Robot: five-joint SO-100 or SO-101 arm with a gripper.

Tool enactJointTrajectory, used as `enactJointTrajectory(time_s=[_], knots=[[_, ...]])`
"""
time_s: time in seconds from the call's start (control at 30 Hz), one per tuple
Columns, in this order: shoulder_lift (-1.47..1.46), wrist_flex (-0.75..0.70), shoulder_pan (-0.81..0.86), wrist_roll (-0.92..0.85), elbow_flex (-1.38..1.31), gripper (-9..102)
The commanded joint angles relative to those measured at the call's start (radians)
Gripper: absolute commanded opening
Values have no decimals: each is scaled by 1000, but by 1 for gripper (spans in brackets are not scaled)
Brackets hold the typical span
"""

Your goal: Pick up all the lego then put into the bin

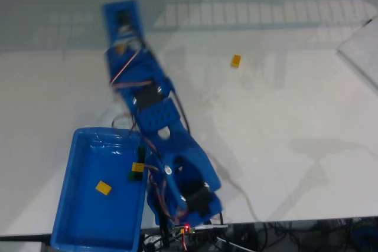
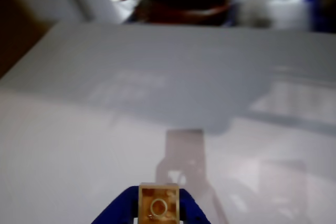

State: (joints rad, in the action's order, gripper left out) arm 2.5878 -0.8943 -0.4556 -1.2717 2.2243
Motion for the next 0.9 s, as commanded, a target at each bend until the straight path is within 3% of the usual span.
enactJointTrajectory(time_s=[0.0,0.23,0.6,0.87], knots=[[101,-156,-247,17,-61,2],[193,-520,-667,146,-75,1],[153,-788,-986,232,-38,1],[152,-821,-985,218,-41,25]])
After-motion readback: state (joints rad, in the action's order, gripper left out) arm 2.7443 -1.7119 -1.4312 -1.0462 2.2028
